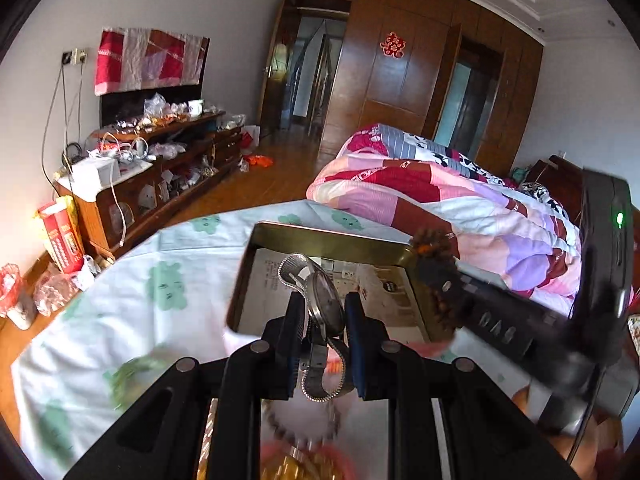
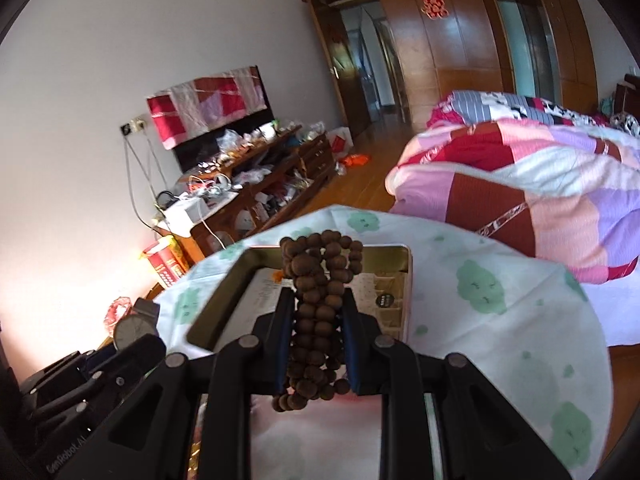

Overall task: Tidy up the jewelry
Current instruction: 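Carry the watch in the left gripper over the tin while the right carries the beads there, then open the left gripper to drop the watch into the tin while the right drops the beads, then move the right gripper to the silver bangle while the left moves to the gold bead strand, then grasp and lift the silver bangle with the right gripper while the left grasps the gold bead strand, then carry the gold beads in the left gripper over the tin while the right carries the silver bangle there, then open the left gripper to drop the gold beads into the tin while the right drops the bangle, then move the right gripper down to the pink bangle on the cloth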

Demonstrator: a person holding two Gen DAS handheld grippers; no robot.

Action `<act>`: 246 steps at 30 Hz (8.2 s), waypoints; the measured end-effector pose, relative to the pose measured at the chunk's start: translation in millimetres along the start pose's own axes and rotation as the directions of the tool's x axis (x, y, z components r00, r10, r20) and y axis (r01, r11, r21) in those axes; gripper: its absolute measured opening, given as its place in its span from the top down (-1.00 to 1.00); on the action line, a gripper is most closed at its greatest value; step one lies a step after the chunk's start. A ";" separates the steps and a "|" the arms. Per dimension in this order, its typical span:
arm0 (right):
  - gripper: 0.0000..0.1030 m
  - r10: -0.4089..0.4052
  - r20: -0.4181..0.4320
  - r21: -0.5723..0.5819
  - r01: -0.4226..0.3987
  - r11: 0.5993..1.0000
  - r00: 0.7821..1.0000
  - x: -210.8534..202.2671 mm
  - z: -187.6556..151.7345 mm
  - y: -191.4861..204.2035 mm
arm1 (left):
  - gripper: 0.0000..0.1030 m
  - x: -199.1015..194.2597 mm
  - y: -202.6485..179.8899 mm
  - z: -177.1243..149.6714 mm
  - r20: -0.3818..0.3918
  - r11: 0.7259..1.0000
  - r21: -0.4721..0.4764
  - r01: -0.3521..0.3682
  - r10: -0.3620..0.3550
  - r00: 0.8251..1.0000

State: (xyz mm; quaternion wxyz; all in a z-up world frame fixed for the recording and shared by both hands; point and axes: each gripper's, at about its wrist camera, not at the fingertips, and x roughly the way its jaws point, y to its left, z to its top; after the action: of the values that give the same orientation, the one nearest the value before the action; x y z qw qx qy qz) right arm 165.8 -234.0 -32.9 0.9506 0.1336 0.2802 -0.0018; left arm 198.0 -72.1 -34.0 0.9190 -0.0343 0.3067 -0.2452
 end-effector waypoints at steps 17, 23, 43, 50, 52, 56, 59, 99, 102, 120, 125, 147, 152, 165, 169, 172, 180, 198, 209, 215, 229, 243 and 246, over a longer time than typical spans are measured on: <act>0.51 -0.032 -0.070 0.021 0.034 0.999 0.997 47.3 -8.6 -22.0 | 0.60 71.8 -8.1 2.7 -0.169 1.000 0.012 -0.022 0.023 0.985; 0.46 0.005 -0.055 0.035 -0.003 0.999 0.998 46.3 -7.8 -23.1 | 0.57 78.1 -14.9 -1.2 -0.205 0.993 0.047 -0.104 0.111 0.972; -0.98 -0.125 0.196 0.063 0.115 0.991 0.973 -75.4 -42.6 -13.4 | -0.31 -30.2 -24.7 -33.0 -0.074 0.954 0.056 -0.295 0.298 0.952; -0.98 -0.198 0.260 0.001 0.205 0.979 0.945 -86.9 -58.6 8.7 | -0.31 -60.4 -7.9 -46.9 0.018 0.910 0.070 -0.408 0.408 0.913; -0.98 -0.209 0.280 -0.020 0.224 0.974 0.937 -88.1 -61.4 14.4 | -0.31 -68.3 -3.6 -50.3 0.048 0.898 0.074 -0.433 0.431 0.901; -0.98 -0.217 0.288 -0.066 0.246 0.967 0.933 -88.2 -65.4 23.8 | -0.31 -80.5 5.1 -58.3 0.096 0.873 0.082 -0.481 0.474 0.876; -0.99 -0.213 0.281 -0.088 0.246 0.965 0.936 -87.8 -68.1 27.3 | -0.31 -90.1 17.6 -66.3 0.095 0.885 0.035 -0.464 0.459 0.883; -0.58 0.053 -0.348 -0.358 -0.185 0.915 0.936 17.4 -106.1 131.2 | -0.31 -143.2 74.9 -110.0 -0.011 0.879 -0.189 -0.438 0.444 0.896; -0.29 0.076 -0.348 -0.357 -0.207 0.911 0.934 13.1 -105.1 127.4 | -0.31 -143.1 73.2 -109.6 -0.009 0.879 -0.175 -0.444 0.449 0.893; -0.29 0.066 -0.102 -0.194 -0.085 0.977 0.993 -59.5 -79.9 55.2 | -0.31 -92.1 46.8 -91.2 -0.122 0.974 -0.146 -0.172 0.155 0.980; -0.29 0.043 -0.105 -0.100 -0.054 0.994 0.993 -54.1 -78.9 31.1 | -0.31 -49.4 24.8 -83.8 -0.211 0.984 -0.102 -0.149 0.125 0.970; -0.29 0.068 -0.119 -0.009 -0.070 0.998 0.991 -53.9 -89.5 11.0 | 0.60 -102.3 18.5 -76.2 0.002 0.996 -0.075 -0.052 0.052 0.999; -0.29 0.061 -0.095 -0.003 -0.061 0.998 0.994 -58.7 -88.4 9.6 | 0.61 -107.5 19.9 -78.5 0.009 0.995 -0.069 -0.073 0.074 0.997; -0.29 0.033 -0.032 -0.024 -0.033 0.999 0.999 -74.3 -85.0 14.3 | 0.61 -119.4 17.2 -77.9 0.040 0.997 -0.059 -0.047 0.049 0.998; -0.29 0.027 -0.012 -0.018 -0.027 0.999 1.000 -78.9 -78.6 13.3 | 0.61 -121.9 10.5 -70.9 0.059 0.999 -0.046 -0.023 0.026 0.998; -0.29 0.019 0.006 -0.024 -0.019 1.000 1.000 -82.0 -73.4 12.5 | 0.61 -120.4 5.7 -69.3 0.056 0.999 -0.039 -0.005 0.007 0.998; -0.29 0.000 0.001 -0.033 0.000 0.999 1.000 -75.6 -70.7 7.5 | 0.61 -103.6 -7.4 -64.5 0.027 1.000 -0.008 0.022 -0.021 0.999; -0.29 -0.078 0.069 -0.022 0.080 0.997 0.995 10.4 8.4 -10.2 | 0.61 -10.3 -15.0 30.5 0.114 0.996 0.087 0.017 -0.027 0.993; -0.29 -0.104 -0.006 -0.010 0.104 0.995 0.995 55.4 5.2 -18.7 | 0.61 64.1 1.4 34.9 -0.031 0.998 0.058 0.022 -0.021 0.999; -0.29 -0.101 -0.023 -0.022 0.101 0.995 0.995 60.8 4.5 -17.3 | 0.61 80.1 5.2 32.4 -0.083 0.999 0.052 -0.005 0.009 0.997; -0.50 -0.090 0.047 0.000 0.090 0.996 0.995 49.5 6.7 -20.4 | -0.33 59.1 15.2 39.7 -0.077 0.992 0.004 -0.122 0.122 0.990; -0.69 -0.232 0.165 0.074 0.222 0.972 0.959 -14.9 -4.8 -25.2 | -0.35 -14.3 20.5 -12.7 -0.049 0.979 -0.021 -0.202 0.201 0.978; -0.69 -0.223 0.156 0.058 0.216 0.975 0.962 -26.0 -15.5 -18.8 | -0.35 -20.6 19.8 -21.8 -0.053 0.977 -0.033 -0.211 0.209 0.976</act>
State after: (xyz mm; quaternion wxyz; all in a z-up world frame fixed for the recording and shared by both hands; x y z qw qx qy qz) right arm 134.1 -250.1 -36.3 0.9612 0.1204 0.2150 -0.1237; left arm 179.6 -43.1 -44.7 0.9312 -0.0133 0.3357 -0.1414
